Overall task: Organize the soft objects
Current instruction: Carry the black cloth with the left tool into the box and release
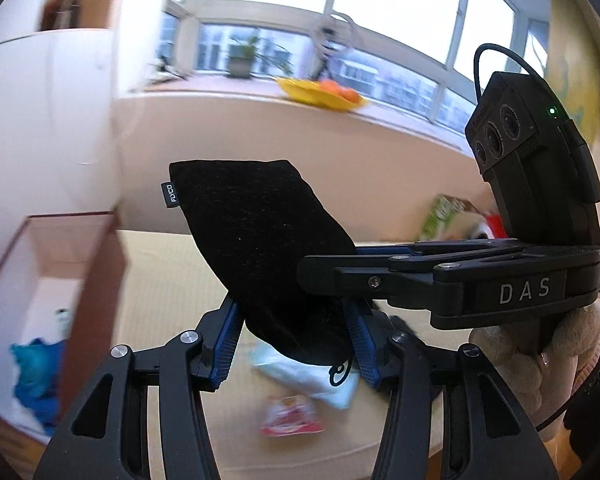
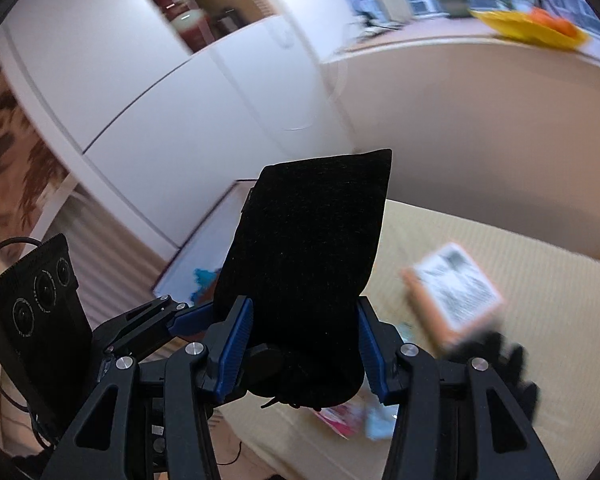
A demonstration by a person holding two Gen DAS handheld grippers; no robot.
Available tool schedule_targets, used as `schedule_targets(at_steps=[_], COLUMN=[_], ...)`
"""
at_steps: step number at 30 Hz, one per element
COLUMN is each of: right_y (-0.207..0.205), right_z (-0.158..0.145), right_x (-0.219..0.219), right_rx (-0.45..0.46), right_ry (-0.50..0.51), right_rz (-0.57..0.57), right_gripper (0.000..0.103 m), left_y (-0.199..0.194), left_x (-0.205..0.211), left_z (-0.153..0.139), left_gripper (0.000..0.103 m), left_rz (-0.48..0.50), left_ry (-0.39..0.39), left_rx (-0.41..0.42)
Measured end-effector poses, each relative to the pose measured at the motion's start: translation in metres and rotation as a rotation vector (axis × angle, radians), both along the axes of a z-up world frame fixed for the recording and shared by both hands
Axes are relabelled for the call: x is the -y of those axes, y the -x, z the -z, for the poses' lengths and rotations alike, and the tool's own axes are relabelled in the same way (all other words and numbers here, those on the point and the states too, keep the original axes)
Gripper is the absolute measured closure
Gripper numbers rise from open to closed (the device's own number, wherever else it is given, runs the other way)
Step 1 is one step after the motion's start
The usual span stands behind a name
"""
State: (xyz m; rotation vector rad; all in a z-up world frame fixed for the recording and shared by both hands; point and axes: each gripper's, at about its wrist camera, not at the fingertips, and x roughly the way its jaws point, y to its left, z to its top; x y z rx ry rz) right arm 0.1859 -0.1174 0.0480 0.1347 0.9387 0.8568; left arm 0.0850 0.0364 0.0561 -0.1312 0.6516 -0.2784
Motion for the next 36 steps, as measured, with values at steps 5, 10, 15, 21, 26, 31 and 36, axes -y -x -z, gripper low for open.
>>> schedule_targets(at_steps=[5, 10, 15, 21, 26, 31, 36], right_y=[0.005, 0.008, 0.001, -0.014, -0.032, -0.049, -0.059], right_z=[-0.012, -0.016, -0.014, -0.007, 0.004, 0.018, 0.031], right_x=[-0.069, -0.122, -0.168, -0.206, -0.237, -0.253, -0.259], right_rx=[0.034, 0.052, 0.057, 0.055, 0.040, 0.037, 0.037], right_ry=[-0.004, -0.003, 0.003, 0.019, 0.045, 0.077, 0.125], right_rz=[-0.102, -0.184, -0.251, -0.289, -0.292, -0.298, -0.264], right_gripper=[0.056, 0.056, 0.056, 0.056, 0.055, 0.054, 0.037], left_y=[0.011, 0.018, 0.012, -0.007, -0.028, -0.052, -0.057], left_x=[-0.056, -0.107, -0.138, -0.169, -0.183, -0.194, -0.201], left_z=[-0.007, -0.008, -0.004, 0.004, 0.015, 0.031, 0.052], left_gripper=[0.054, 0.054, 0.054, 0.054, 0.054, 0.052, 0.046], left_rz=[-0.112, -0.209, -0.286, -0.340, -0.366, -0.384, -0.449], left_ry=[0.005, 0.001, 0.002, 0.015, 0.016, 0.000, -0.049], left_rx=[0.023, 0.033, 0.029, 0.001, -0.033, -0.096, -0.171])
